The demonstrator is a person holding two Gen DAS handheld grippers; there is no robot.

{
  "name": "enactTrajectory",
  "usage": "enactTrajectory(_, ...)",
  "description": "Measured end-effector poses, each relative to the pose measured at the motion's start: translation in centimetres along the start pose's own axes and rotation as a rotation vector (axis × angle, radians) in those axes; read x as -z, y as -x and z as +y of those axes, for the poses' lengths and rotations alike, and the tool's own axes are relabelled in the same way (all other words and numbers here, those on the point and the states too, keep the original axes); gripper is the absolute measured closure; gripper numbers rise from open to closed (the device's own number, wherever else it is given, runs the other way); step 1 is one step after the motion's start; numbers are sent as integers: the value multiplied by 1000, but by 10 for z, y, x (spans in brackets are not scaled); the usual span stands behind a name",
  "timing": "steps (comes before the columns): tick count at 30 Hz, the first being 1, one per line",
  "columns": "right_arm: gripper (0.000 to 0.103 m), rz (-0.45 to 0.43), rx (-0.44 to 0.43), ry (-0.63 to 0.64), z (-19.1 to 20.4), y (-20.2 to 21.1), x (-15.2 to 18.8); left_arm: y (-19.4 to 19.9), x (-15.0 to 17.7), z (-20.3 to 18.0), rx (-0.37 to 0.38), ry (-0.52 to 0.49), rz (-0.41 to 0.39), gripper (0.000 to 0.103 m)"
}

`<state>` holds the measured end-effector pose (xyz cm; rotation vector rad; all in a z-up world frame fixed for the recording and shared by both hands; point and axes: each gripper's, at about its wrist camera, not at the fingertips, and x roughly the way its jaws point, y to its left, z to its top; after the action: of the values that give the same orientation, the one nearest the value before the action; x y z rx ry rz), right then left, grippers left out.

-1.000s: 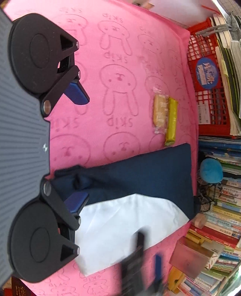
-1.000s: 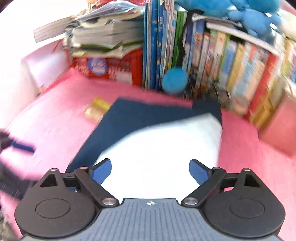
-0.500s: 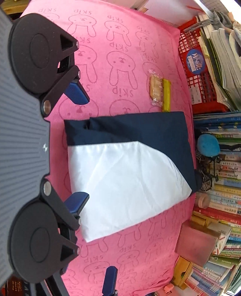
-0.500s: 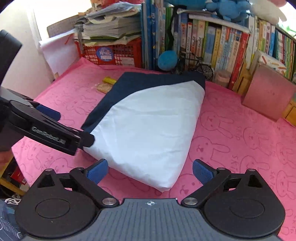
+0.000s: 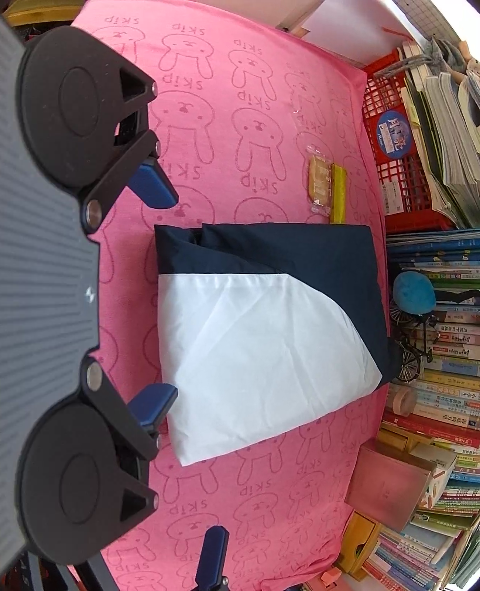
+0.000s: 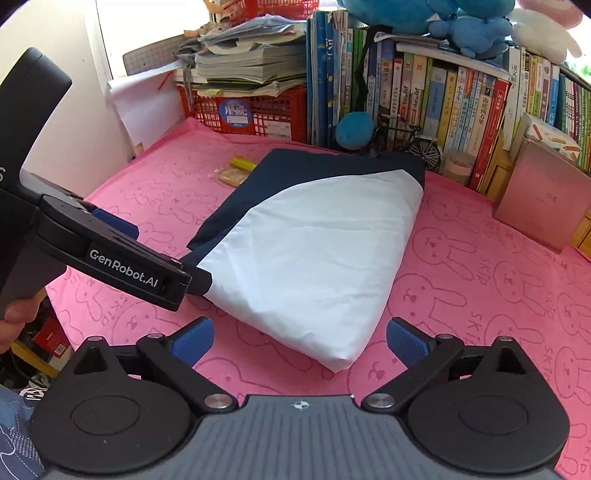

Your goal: Fold clothes

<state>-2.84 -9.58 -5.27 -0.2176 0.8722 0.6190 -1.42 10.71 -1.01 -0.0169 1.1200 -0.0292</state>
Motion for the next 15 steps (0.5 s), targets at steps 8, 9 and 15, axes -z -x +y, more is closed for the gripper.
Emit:
enactTrajectory(8, 2, 1, 5, -14, 1, 1, 3, 1, 5, 0, -14, 0, 5, 1)
enactTrajectory(9, 1, 2, 6, -15, 1, 1, 4, 1, 6, 1, -15, 0, 5, 1)
enactTrajectory(15, 1, 4, 8, -21, 1, 1, 6, 2, 8, -1, -32, -14, 2, 1)
